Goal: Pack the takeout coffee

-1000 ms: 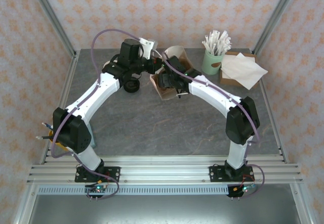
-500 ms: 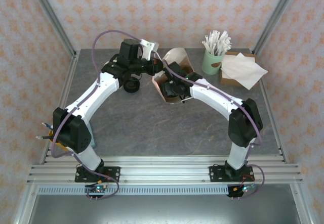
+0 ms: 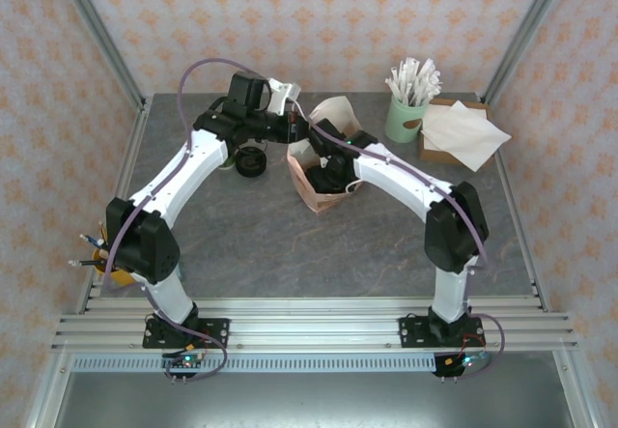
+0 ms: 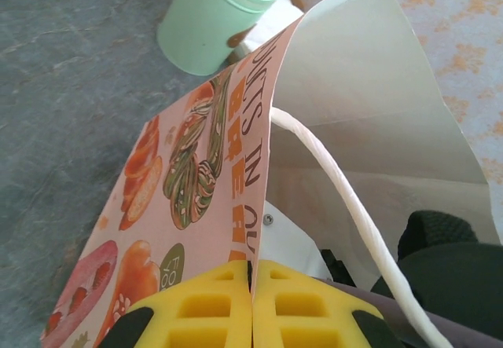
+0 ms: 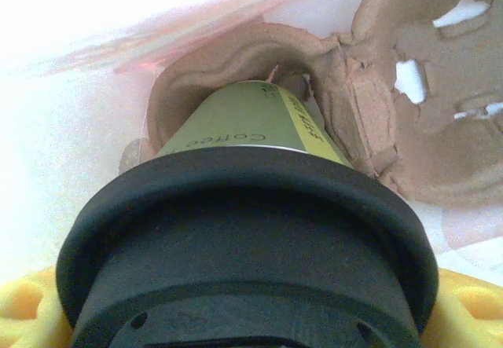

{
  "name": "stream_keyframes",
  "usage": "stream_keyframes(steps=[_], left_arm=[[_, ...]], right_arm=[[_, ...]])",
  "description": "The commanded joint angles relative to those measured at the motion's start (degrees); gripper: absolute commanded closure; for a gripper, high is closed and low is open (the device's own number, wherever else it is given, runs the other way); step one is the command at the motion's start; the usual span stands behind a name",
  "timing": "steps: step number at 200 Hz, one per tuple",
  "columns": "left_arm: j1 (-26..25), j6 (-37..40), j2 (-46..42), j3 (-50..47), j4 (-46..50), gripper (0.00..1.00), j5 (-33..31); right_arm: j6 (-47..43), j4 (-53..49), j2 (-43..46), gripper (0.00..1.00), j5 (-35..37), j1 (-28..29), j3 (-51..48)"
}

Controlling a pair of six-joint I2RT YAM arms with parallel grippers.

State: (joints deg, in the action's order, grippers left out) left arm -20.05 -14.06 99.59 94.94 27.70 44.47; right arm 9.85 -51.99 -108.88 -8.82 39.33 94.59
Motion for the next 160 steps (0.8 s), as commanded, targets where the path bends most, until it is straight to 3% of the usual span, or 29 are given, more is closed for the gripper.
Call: stream_keyframes(steps=[1,47,133,160], left_arm=[[-0.2,0.2,0.9,4.1,-0.1,1.00,0.8],[1.0,-2.7,3.8,5.6,-1.0,1.00,-1.0],[1.3,-2.0,6.1,8.5,0.7,1.00,-1.1],[1.4,-2.0,6.2,8.2,0.7,1.00,-1.1]], right_arm=[[0.9,-8.0,-6.9,0.46,-3.4,0.9,2.2],[1.5,-10.7,-14.6,0.46,-3.1,0.9,7.4],[1.2,-8.2,-20.0,0.47,-4.5,0.9,-1.6],[0.4,-9.9,-23.2,0.47,-3.7,0.9,1.3]])
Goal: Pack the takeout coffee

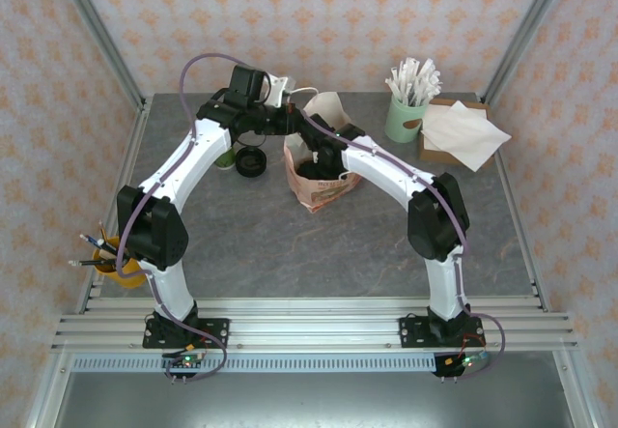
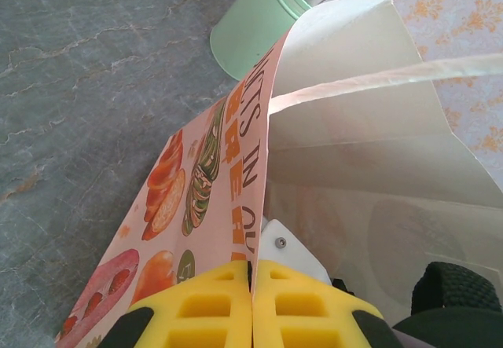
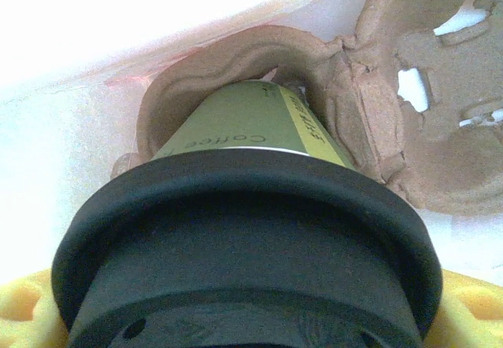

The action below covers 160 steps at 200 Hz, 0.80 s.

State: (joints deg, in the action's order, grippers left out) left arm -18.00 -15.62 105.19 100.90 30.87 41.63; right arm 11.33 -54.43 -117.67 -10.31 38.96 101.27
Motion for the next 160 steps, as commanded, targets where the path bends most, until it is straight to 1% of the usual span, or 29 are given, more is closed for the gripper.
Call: stream_keyframes(steps=[1,25,65,104,137,160], left_arm=[[-0.7,-0.5,0.6,2.2,-2.5,1.00,1.7],[-0.7,-0.4,0.7,2.0,-2.4,1.00,1.8],[-0.1,-0.7,0.0,1.6,-2.4,1.00,0.8],[0.7,-0.9,-0.8,1.4,-2.4,1.00,0.6],[0.7,-2.5,-1.6,-1.9,-4.3,1.00,1.7],[0.7,-1.8,-2.5,-3.5,-4.3,1.00,1.2]], right_arm=[[-1.1,-7.6,-14.6,0.47,-2.1,1.2,-5.1],[-1.2,-12.1,-18.5,0.47,-0.9,1.4,-0.1],[-0.2,-15.6,-21.1,0.47,3.9,2.5,3.0],[-0.3,-14.8,-21.9,0.47,4.1,2.7,0.9],[1.2,-13.9,-24.5,0.47,4.7,2.7,-0.1],[2.6,-12.9,-26.6,0.47,4.3,2.9,-1.3]])
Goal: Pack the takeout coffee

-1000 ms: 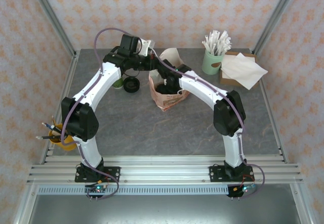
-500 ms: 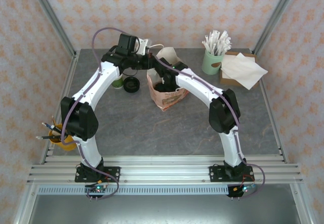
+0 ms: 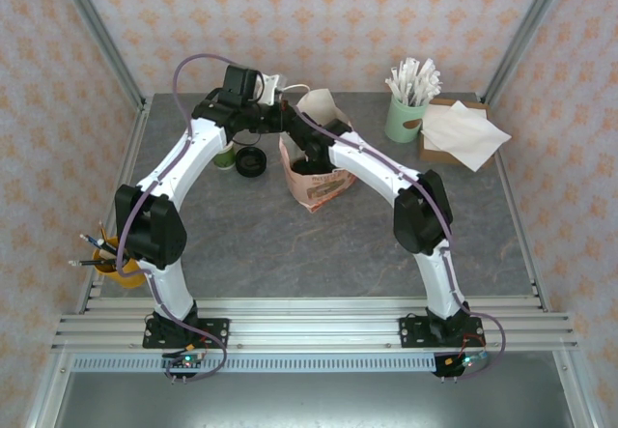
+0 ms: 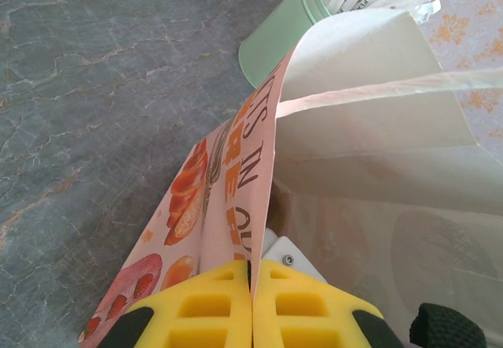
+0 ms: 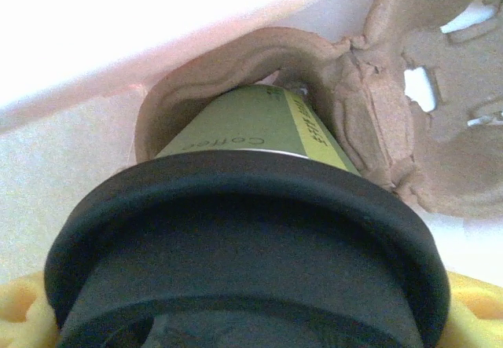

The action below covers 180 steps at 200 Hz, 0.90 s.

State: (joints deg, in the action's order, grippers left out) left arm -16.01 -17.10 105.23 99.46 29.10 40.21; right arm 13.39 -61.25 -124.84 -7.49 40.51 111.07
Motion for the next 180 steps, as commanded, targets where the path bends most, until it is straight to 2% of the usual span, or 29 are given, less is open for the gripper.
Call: stream_keyframes(steps=[1,51,70,89,119,180], left_arm=[[-1.3,-0.2,-2.5,-2.1,-2.5,1.00,2.6],[-1.3,-0.5,-3.7,-4.6,-4.6,1.00,2.8],[-1.4,0.7,-4.3,-4.9,-3.6,1.00,2.3],[-1.3,2.5,-5.0,-5.2,-2.3,1.00,1.9],[-1.3,4.5,-5.2,-4.3,-0.5,1.00,1.7],[-1.4,10.2,-6.2,-3.6,2.3,1.00,1.8]], right_arm=[[0.5,-6.0,-19.5,0.47,1.5,1.3,-11.2],[2.4,-2.3,-22.7,0.47,-1.3,2.0,-17.7],[3.4,-0.9,-20.7,0.46,-1.9,1.9,-17.7],[3.3,-1.2,-17.3,0.45,-0.2,1.1,-14.0],[2.4,-1.8,-12.5,0.43,-1.4,-0.7,-7.0],[4.1,-2.6,-7.3,0.34,-7.5,-3.2,4.9]])
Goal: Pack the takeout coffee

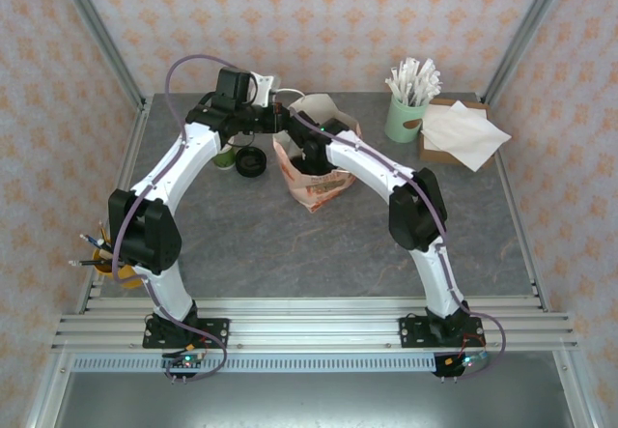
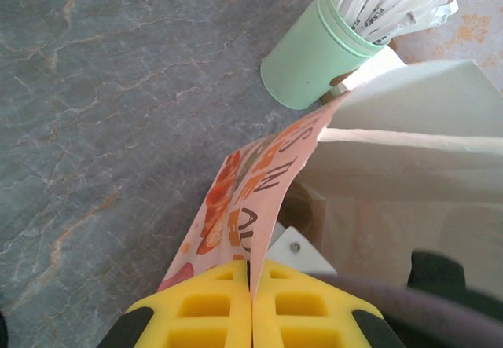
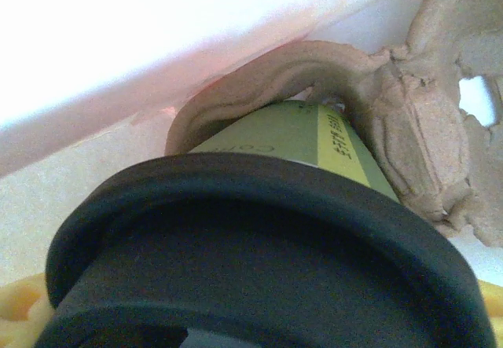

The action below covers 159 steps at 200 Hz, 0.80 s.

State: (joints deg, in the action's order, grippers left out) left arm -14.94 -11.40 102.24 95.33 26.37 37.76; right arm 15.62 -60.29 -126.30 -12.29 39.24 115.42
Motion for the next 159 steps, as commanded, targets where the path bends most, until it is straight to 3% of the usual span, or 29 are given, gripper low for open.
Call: stream_keyframes(steps=[1,72,80,102,108,159], left_arm=[[-2.5,4.5,-3.2,0.5,5.0,1.00,4.2],[-2.7,6.0,-3.0,1.3,5.8,1.00,4.0],[-2.7,6.0,-2.7,1.8,5.8,1.00,4.0],[-2.7,5.8,-2.0,2.4,5.8,1.00,3.8],[-2.7,5.8,-1.9,2.5,5.8,1.00,3.8],[-2.7,6.2,-1.6,3.0,6.5,1.00,3.1]], right_arm=[[2.0,-3.6,-5.8,0.34,-2.7,-2.0,0.7],[5.2,-1.7,-2.6,0.29,-2.7,-2.3,3.1],[5.3,-1.4,-2.2,0.18,-2.4,-2.2,2.9],[5.8,-0.7,-1.4,0.13,-1.5,-2.2,3.3],[6.0,-0.6,-1.2,0.00,-1.4,-2.2,3.5],[7.1,-0.8,0.1,0.01,-0.2,-2.2,5.4]])
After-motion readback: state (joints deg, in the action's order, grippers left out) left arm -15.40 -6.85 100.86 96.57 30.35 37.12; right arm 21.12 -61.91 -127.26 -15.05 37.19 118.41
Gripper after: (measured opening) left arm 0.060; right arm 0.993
